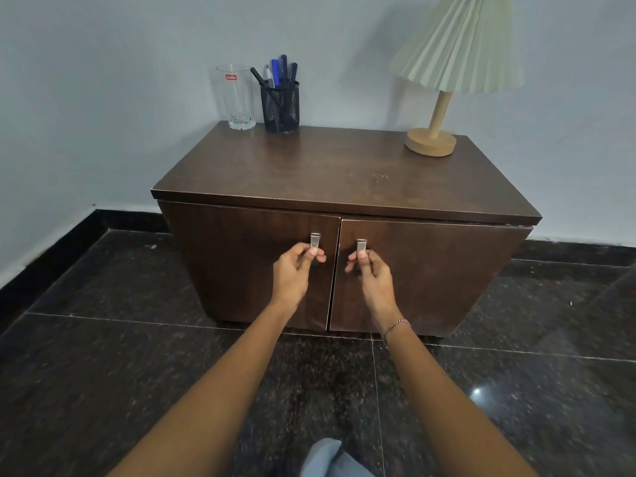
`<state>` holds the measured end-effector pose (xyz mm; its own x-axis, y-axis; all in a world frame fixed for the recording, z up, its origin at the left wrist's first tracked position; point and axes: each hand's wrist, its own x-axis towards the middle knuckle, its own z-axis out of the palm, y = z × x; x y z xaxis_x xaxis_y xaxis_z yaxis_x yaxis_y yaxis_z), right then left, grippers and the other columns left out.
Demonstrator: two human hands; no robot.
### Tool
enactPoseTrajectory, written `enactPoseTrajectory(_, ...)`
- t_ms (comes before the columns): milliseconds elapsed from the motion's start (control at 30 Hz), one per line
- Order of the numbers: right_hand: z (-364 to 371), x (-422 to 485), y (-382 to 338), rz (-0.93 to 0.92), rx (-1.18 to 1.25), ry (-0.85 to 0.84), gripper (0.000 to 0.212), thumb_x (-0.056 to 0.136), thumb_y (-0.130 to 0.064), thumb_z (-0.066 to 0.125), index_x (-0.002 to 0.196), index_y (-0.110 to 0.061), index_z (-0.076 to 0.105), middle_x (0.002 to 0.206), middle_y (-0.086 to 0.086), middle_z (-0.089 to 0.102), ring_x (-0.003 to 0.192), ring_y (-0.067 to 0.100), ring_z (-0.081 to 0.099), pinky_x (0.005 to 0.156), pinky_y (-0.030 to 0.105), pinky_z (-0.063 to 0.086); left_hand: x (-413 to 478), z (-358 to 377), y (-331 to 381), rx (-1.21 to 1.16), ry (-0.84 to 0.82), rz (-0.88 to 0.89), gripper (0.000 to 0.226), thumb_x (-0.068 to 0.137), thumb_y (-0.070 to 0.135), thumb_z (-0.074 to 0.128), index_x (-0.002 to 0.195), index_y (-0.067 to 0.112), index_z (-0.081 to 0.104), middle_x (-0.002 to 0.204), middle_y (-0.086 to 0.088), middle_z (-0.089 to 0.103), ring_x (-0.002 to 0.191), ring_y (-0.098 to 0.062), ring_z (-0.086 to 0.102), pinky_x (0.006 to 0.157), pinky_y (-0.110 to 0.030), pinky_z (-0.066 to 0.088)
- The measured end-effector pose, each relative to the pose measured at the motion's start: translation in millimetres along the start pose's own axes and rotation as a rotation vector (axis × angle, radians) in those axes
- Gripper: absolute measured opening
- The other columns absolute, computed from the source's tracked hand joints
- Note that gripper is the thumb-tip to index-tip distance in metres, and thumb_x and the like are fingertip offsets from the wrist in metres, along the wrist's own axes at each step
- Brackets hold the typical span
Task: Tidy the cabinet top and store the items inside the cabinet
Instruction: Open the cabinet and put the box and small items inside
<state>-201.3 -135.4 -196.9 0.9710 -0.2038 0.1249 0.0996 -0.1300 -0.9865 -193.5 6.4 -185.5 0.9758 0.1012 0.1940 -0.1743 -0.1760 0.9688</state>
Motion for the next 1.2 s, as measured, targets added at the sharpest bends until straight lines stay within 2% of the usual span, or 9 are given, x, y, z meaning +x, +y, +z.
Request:
enactPoseTrajectory(200, 5, 5, 5, -0.035, -0.011, 0.045, 0.028, 0.101, -0.029, 0.040, 0.081, -0.028, 0.059, 0.066, -0.008, 0.060, 0.076, 0.014, 0.055, 0.079, 0.025, 0.042, 7, 3, -5, 0.000, 0.009, 0.018, 0.018, 0.096, 0.013, 0.051, 0.092, 0.007, 0.067, 0.087, -0.005, 0.072, 0.085, -0.006, 0.066, 0.084, -0.009, 0.046)
enactPoseTrajectory(300, 6, 5, 7, -0.054, -0.017, 0.066, 0.027, 0.101, -0.030, 0.040, 0.085, -0.023, 0.061, 0.066, -0.009, 0.061, 0.075, 0.012, 0.054, 0.072, 0.006, 0.039, 9, 3, -5, -0.018, 0.007, 0.016, 0.017, 0.095, 0.012, 0.052, 0.090, 0.007, 0.067, 0.085, -0.005, 0.071, 0.087, -0.011, 0.067, 0.088, -0.016, 0.048)
enactPoseTrajectory(400, 7, 5, 6, -0.058, -0.025, 0.083, 0.028, 0.101, -0.031, 0.039, 0.084, -0.025, 0.060, 0.066, -0.010, 0.061, 0.073, 0.011, 0.053, 0.065, 0.000, 0.038, 9, 3, -6, -0.011, 0.009, 0.022, 0.018, 0.095, 0.011, 0.052, 0.090, 0.006, 0.067, 0.085, -0.006, 0.071, 0.086, -0.010, 0.067, 0.086, -0.013, 0.047)
enactPoseTrajectory(500, 8, 4, 5, -0.052, -0.028, 0.097, 0.029, 0.101, -0.032, 0.039, 0.079, -0.030, 0.059, 0.065, -0.010, 0.061, 0.072, 0.011, 0.053, 0.066, 0.003, 0.038, 9, 3, -6, -0.007, 0.013, 0.026, 0.018, 0.096, 0.012, 0.051, 0.089, 0.008, 0.067, 0.084, -0.004, 0.071, 0.086, -0.009, 0.066, 0.085, -0.012, 0.047)
enactPoseTrajectory(667, 5, 6, 1, -0.017, -0.005, 0.071, 0.029, 0.100, -0.033, 0.040, 0.080, -0.031, 0.061, 0.066, -0.009, 0.063, 0.065, 0.002, 0.050, 0.070, 0.023, 0.038, 9, 5, -5, 0.008, 0.017, 0.029, 0.018, 0.096, 0.013, 0.051, 0.090, 0.007, 0.067, 0.084, -0.002, 0.070, 0.085, -0.005, 0.065, 0.083, -0.007, 0.046)
enactPoseTrajectory(800, 2, 3, -3, 0.020, -0.012, 0.052, 0.027, 0.100, -0.033, 0.041, 0.081, -0.032, 0.060, 0.070, -0.009, 0.065, 0.078, 0.006, 0.056, 0.082, 0.033, 0.040, 7, 4, -3, -0.010, 0.028, 0.006, 0.017, 0.095, 0.014, 0.053, 0.090, 0.011, 0.069, 0.085, -0.004, 0.072, 0.084, -0.002, 0.065, 0.082, -0.007, 0.046)
enactPoseTrajectory(967, -5, 3, -23, 0.184, 0.060, 0.021, 0.016, 0.097, -0.028, 0.050, 0.093, -0.022, 0.064, 0.086, -0.004, 0.070, 0.093, 0.011, 0.061, 0.073, 0.028, 0.046, 6, 3, 7, -0.060, 0.056, -0.114, 0.015, 0.092, 0.014, 0.058, 0.095, 0.009, 0.071, 0.085, -0.005, 0.071, 0.090, -0.013, 0.066, 0.095, -0.032, 0.049)
enactPoseTrajectory(1100, -5, 2, -39, 0.135, -0.301, 0.185, 0.018, 0.093, -0.022, 0.057, 0.103, -0.010, 0.066, 0.097, 0.007, 0.070, 0.093, 0.024, 0.065, 0.079, 0.035, 0.053, 8, 2, 21, 0.347, 0.152, -0.098, 0.018, 0.089, 0.024, 0.063, 0.098, 0.011, 0.073, 0.090, -0.005, 0.072, 0.080, -0.014, 0.063, 0.074, -0.028, 0.051)
enactPoseTrajectory(1200, -7, 0, -50, 0.084, -0.527, 0.195, 0.017, 0.091, -0.016, 0.058, 0.107, -0.011, 0.062, 0.108, 0.009, 0.066, 0.098, 0.026, 0.064, 0.082, 0.031, 0.048, 8, 2, 40, 0.562, 0.191, -0.121, 0.019, 0.088, 0.023, 0.064, 0.104, 0.015, 0.070, 0.102, -0.005, 0.071, 0.093, -0.020, 0.065, 0.077, -0.031, 0.052)
